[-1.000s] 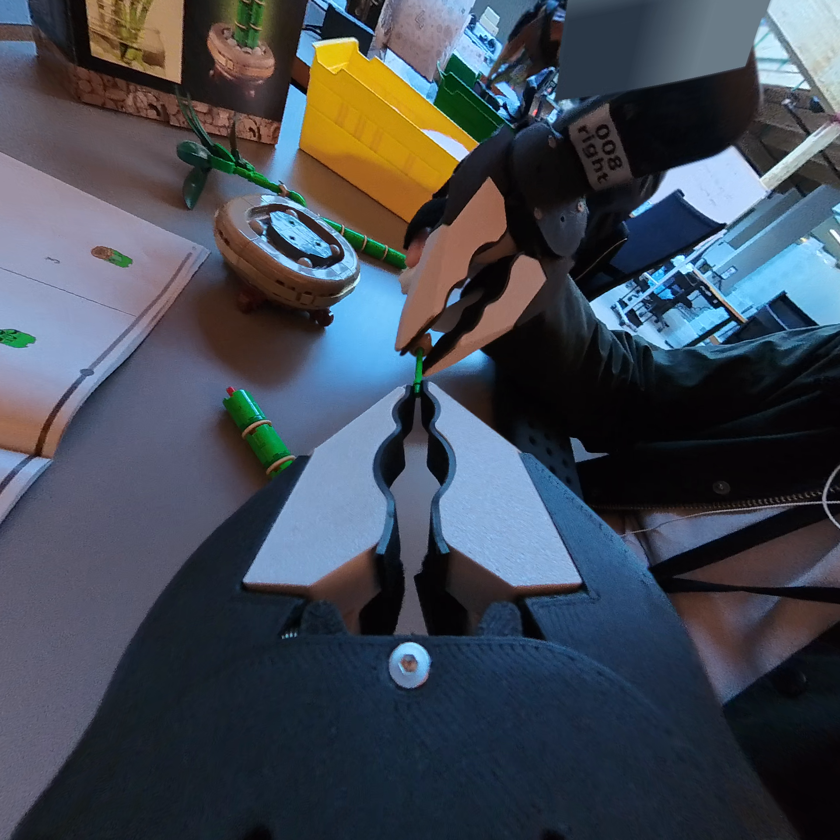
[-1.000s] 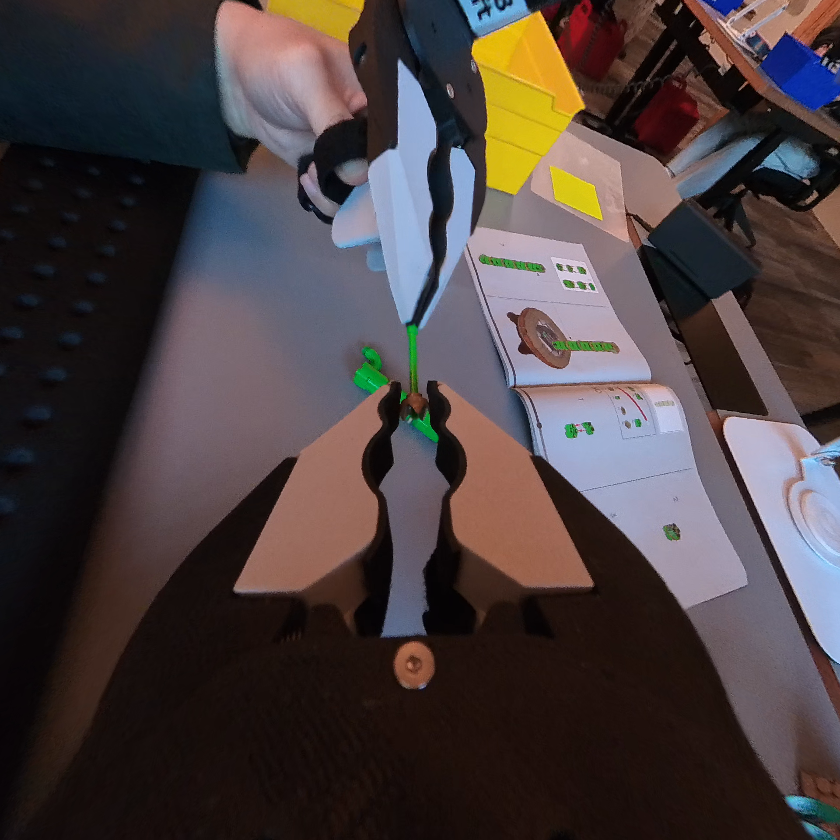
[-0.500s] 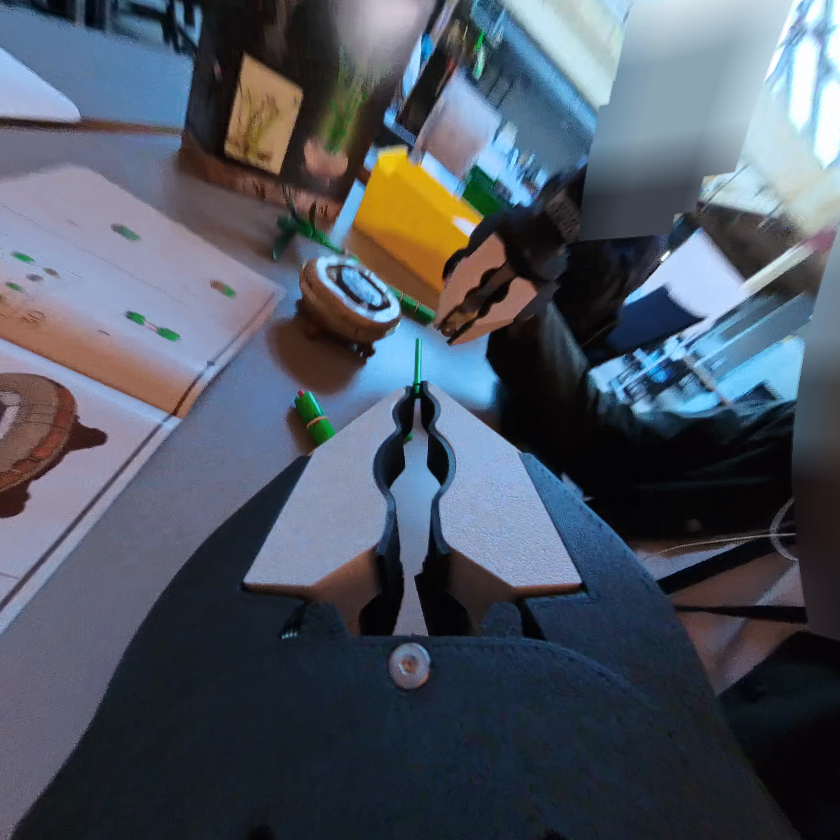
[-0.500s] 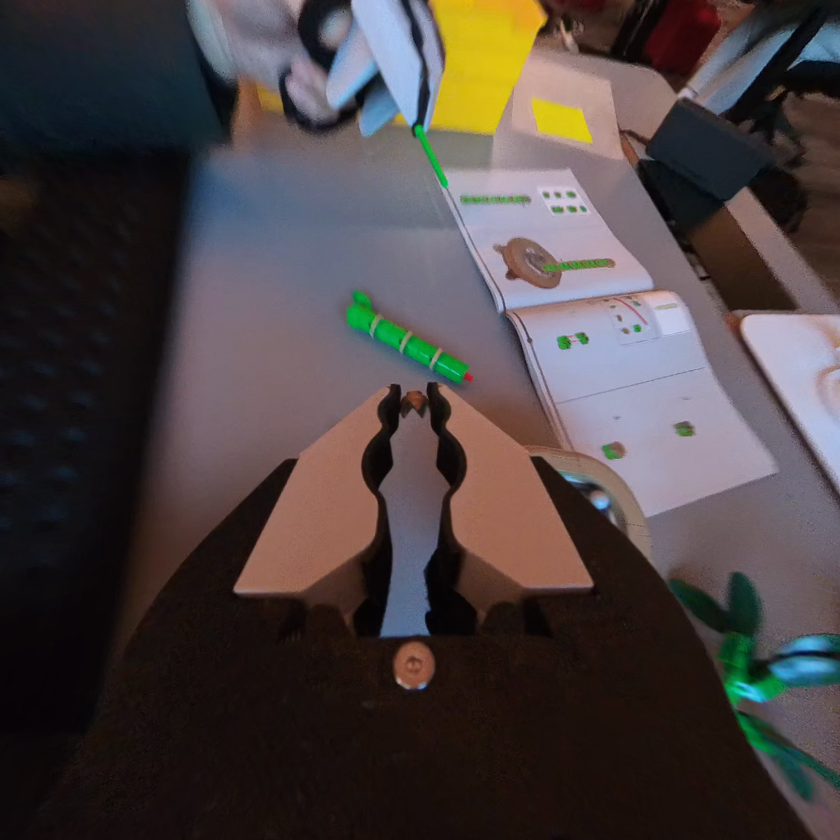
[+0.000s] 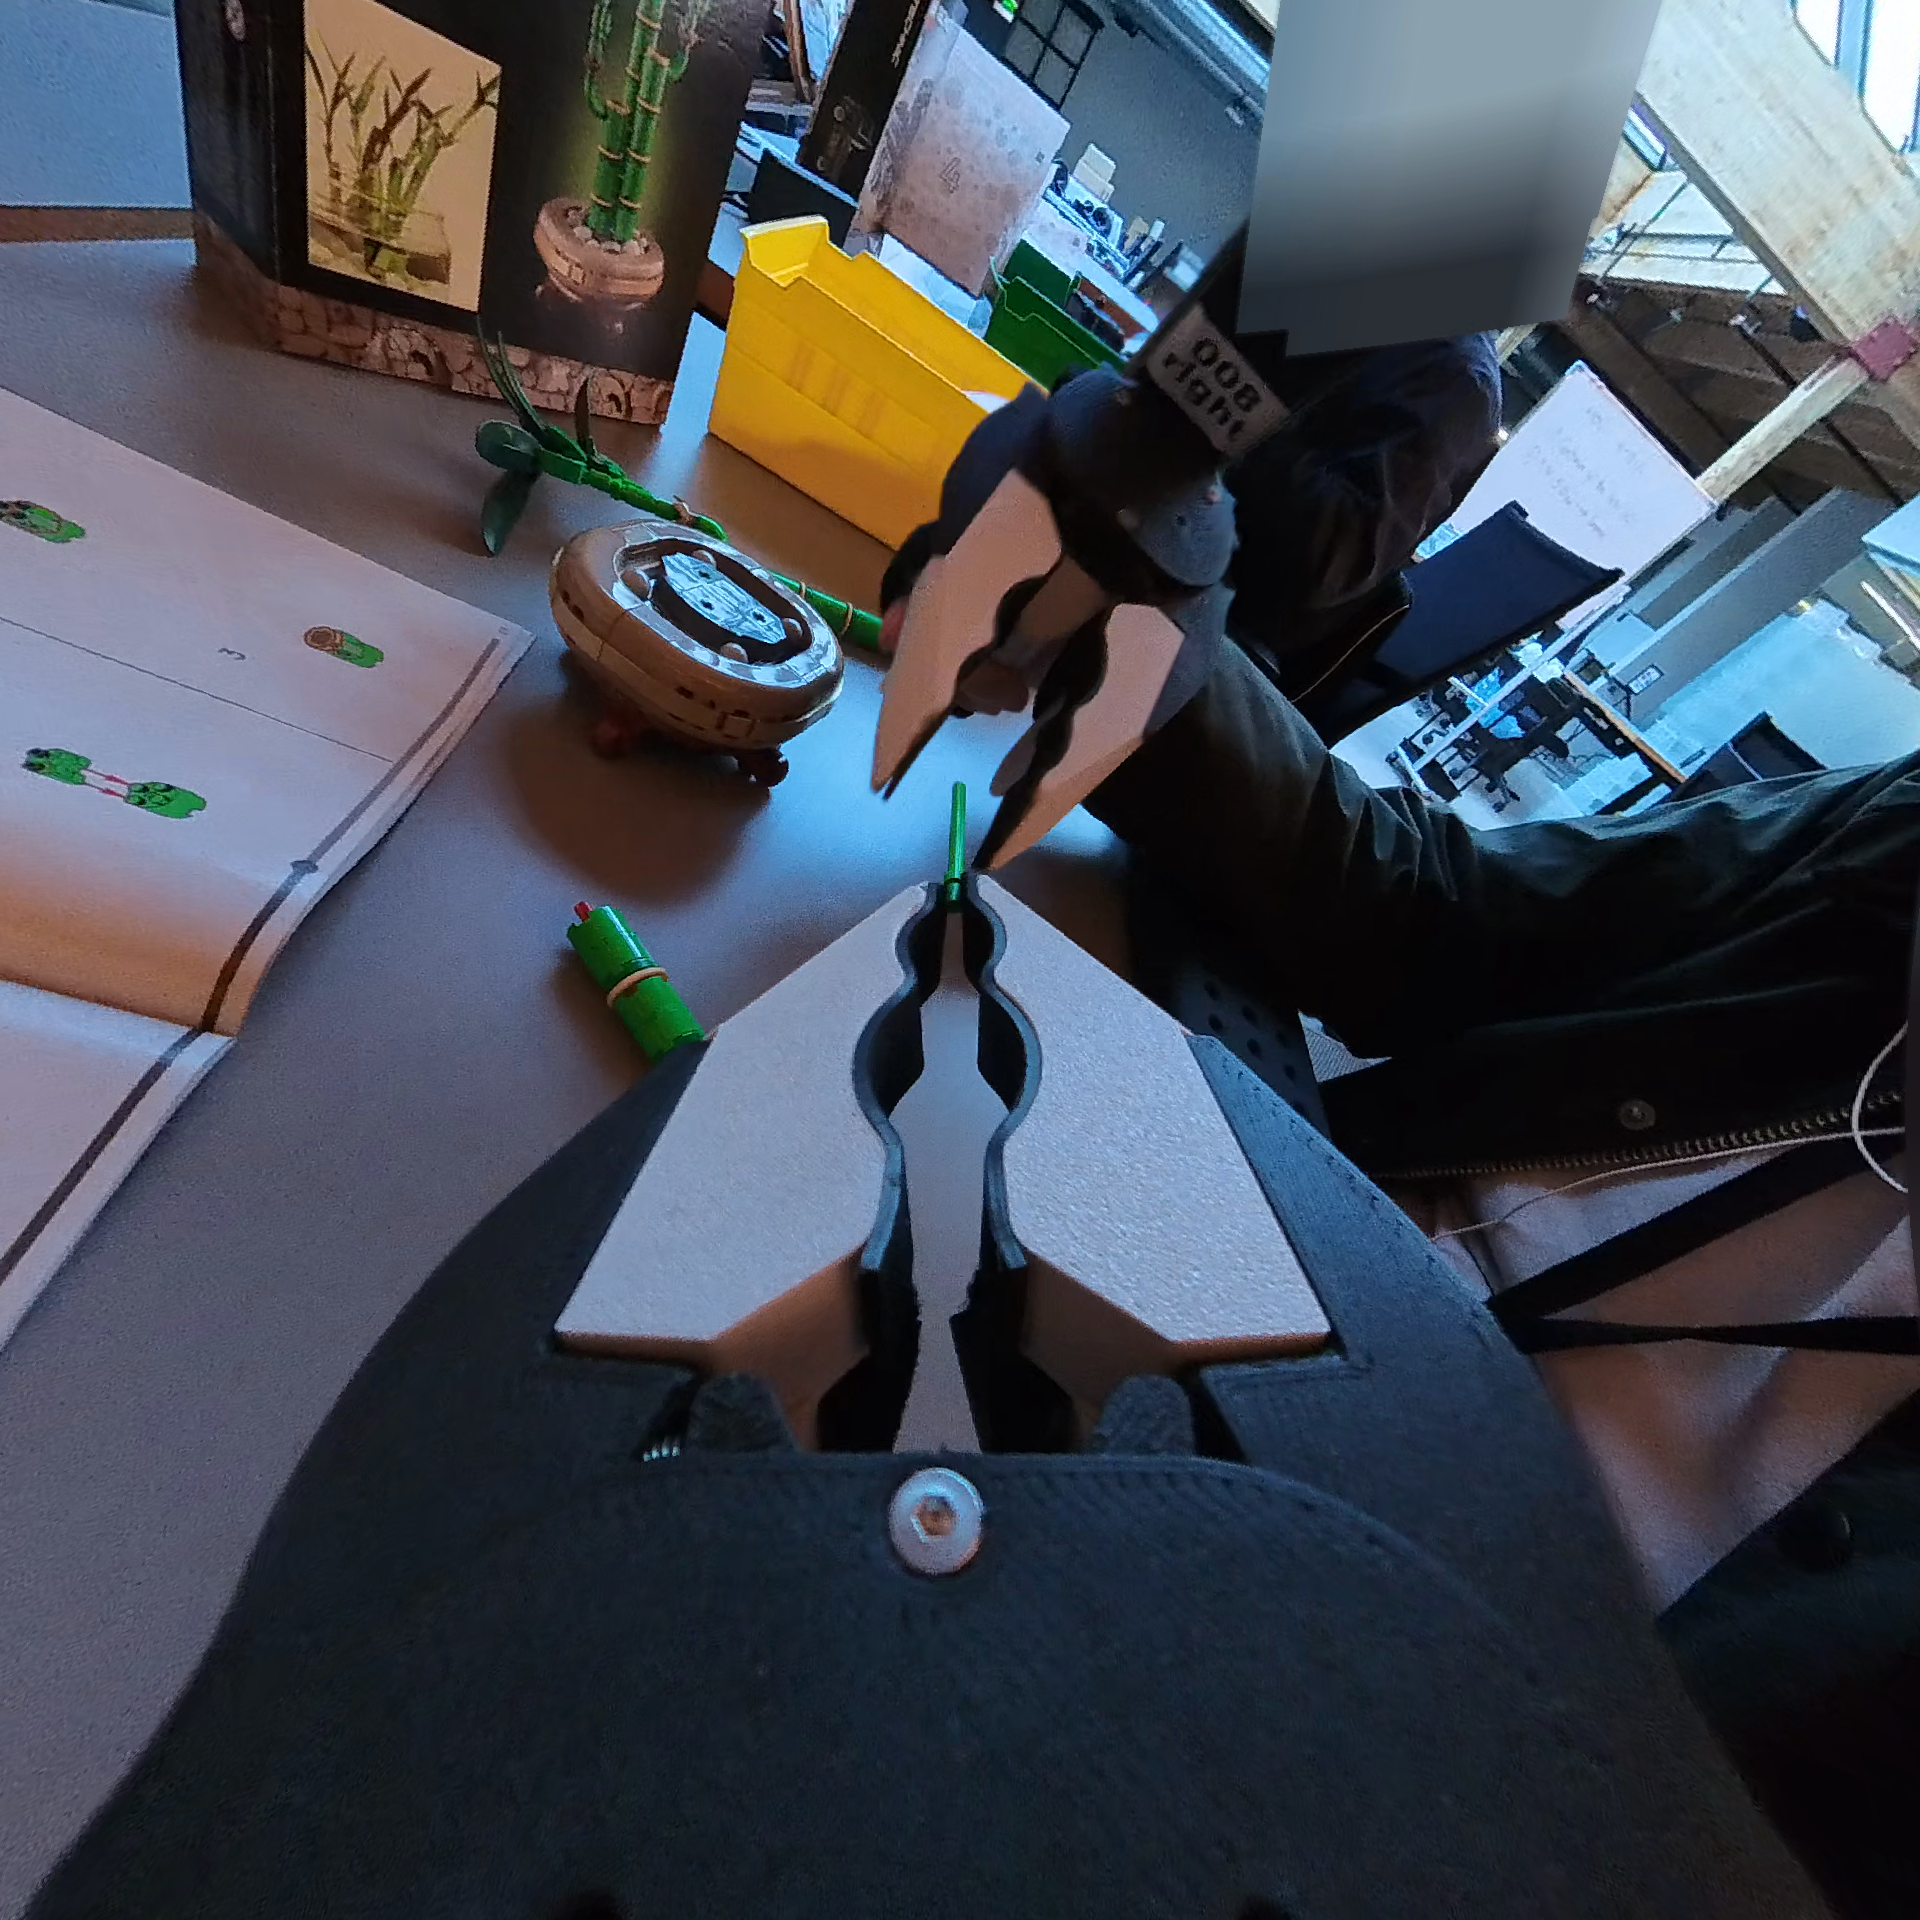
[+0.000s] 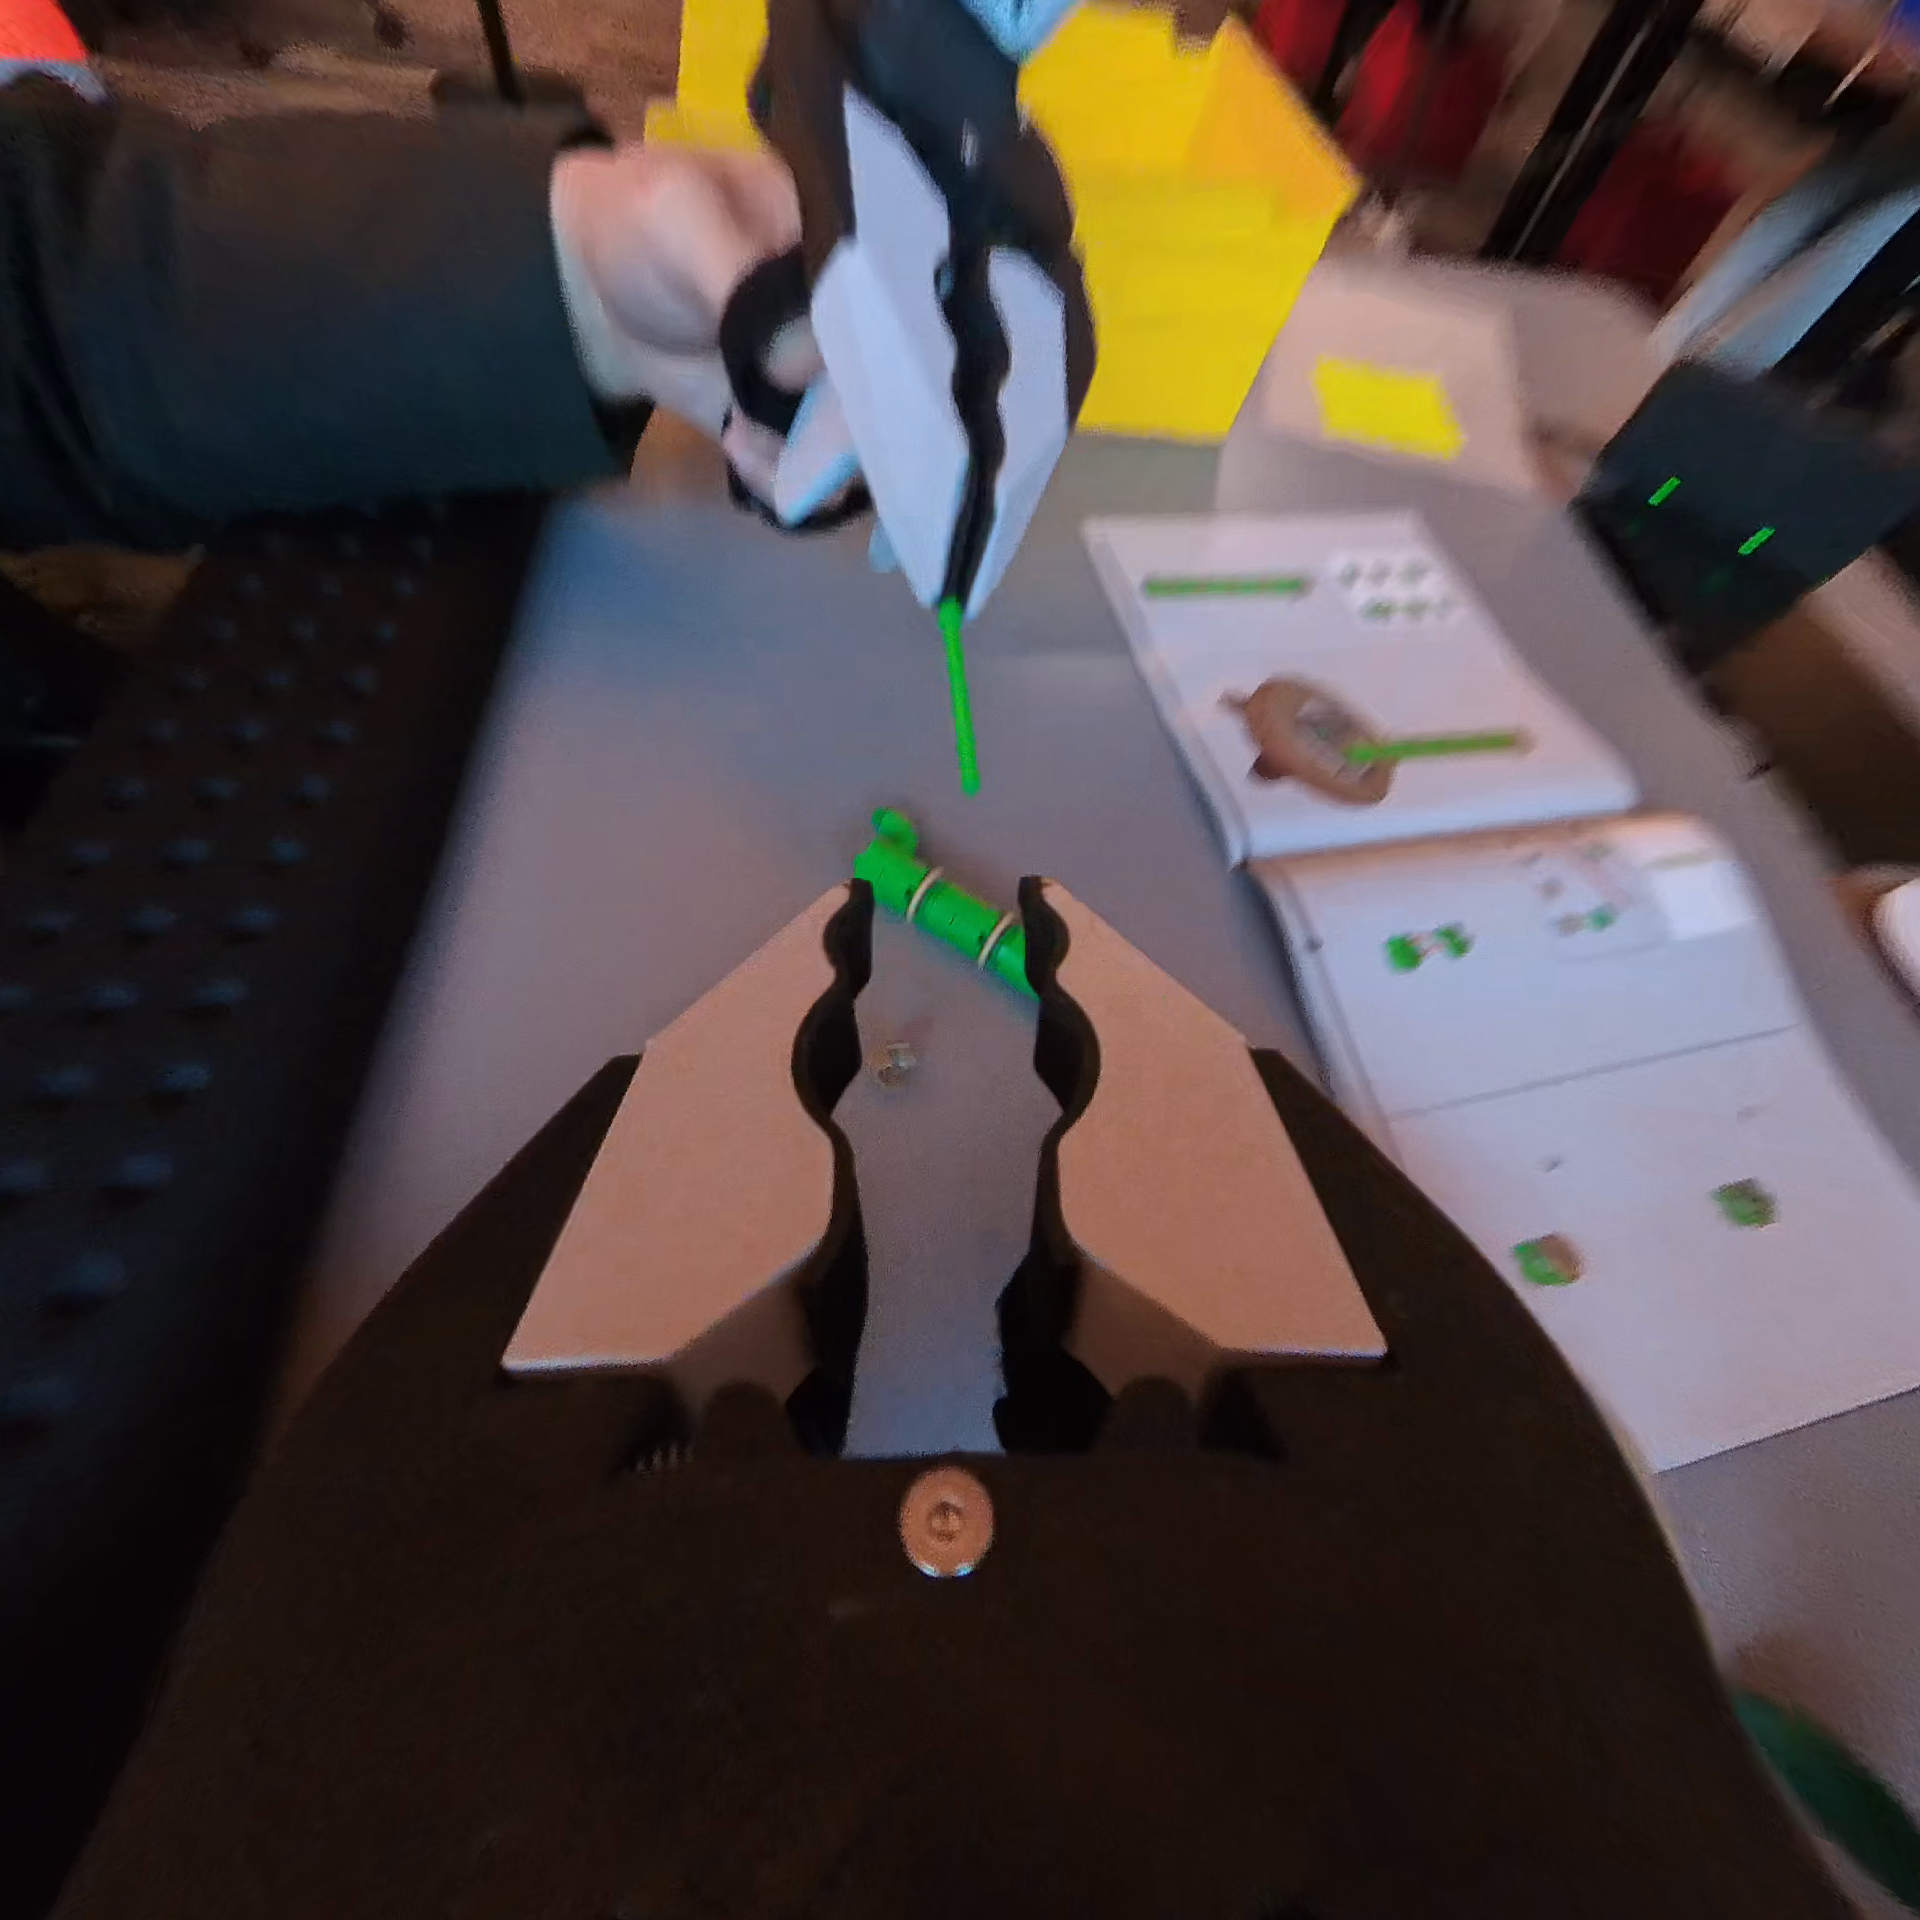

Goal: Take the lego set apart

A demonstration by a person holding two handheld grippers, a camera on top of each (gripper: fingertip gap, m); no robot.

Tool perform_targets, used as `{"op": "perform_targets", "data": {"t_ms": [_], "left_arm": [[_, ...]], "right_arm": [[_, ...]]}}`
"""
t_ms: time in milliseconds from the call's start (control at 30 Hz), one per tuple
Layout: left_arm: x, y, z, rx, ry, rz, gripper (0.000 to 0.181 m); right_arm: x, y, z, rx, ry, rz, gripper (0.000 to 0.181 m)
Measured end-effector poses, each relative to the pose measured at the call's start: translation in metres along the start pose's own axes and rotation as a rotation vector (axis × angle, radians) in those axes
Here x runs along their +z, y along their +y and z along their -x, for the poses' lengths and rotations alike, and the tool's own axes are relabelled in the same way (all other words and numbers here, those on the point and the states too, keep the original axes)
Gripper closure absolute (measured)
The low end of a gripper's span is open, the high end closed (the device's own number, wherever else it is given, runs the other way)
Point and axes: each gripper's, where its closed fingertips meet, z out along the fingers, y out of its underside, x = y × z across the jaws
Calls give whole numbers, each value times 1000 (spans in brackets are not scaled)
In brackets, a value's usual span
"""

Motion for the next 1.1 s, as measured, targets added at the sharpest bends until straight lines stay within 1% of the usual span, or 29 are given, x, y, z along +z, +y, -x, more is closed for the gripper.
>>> {"op": "perform_targets", "data": {"t_ms": [67, 133, 200, 267, 300, 333, 367, 400, 467, 533, 633, 700, 767, 800, 833, 933, 967, 1000, 1033, 1100], "left_arm": [[1, 0, -2, 8, 7, -2, 180], [3, 1, -4, 20, 9, 9, 180], [5, 2, -6, 34, 11, 18, 180], [5, 0, -7, 42, 14, 2, 180], [3, -7, -9, 35, 24, -36, 168], [-1, -17, -8, 13, 20, -94, 141], [-8, -27, -7, -11, 24, -156, 129], [-17, -36, -6, -30, 33, -214, 129], [-33, -48, -6, -43, 46, -297, 137], [-37, -50, -9, -34, 65, -312, 141], [-22, -41, -19, -24, 116, -250, 147], [-5, -27, -21, -19, 114, -161, 150], [9, -15, -19, -15, 90, -91, 158], [13, -12, -16, -14, 73, -73, 164], [16, -9, -14, -9, 59, -60, 177], [15, -12, -13, 35, 31, -79, 179], [12, -16, -14, 38, 38, -102, 179], [8, -20, -15, 33, 46, -127, 179], [4, -25, -16, 25, 57, -155, 179], [-7, -35, -16, 9, 70, -215, 179]], "right_arm": [[-3, -15, -1, -61, 49, -57, 154], [0, -22, 0, -85, 71, -79, 157], [4, -21, 4, -100, 60, -61, 180], [5, -20, 5, -125, 65, -53, 180], [2, -26, 6, -131, 67, -84, 180], [-2, -32, 6, -119, 63, -117, 180], [-6, -36, 6, -104, 57, -141, 180], [-10, -39, 5, -96, 60, -160, 180], [-14, -40, 3, -103, 75, -169, 180], [-15, -39, 3, -114, 82, -162, 180], [-12, -36, 3, -126, 87, -138, 180], [-9, -33, 3, -132, 88, -121, 180], [-6, -30, 3, -135, 86, -101, 180], [-5, -29, 4, -138, 86, -99, 180], [-4, -29, 4, -139, 83, -99, 180], [-4, -31, 4, -151, 92, -111, 179], [-6, -33, 1, -159, 111, -119, 173], [-9, -35, -3, -166, 144, -133, 158], [-14, -38, -6, -170, 163, -155, 152], [-23, -43, -10, -145, 171, -198, 152]]}}
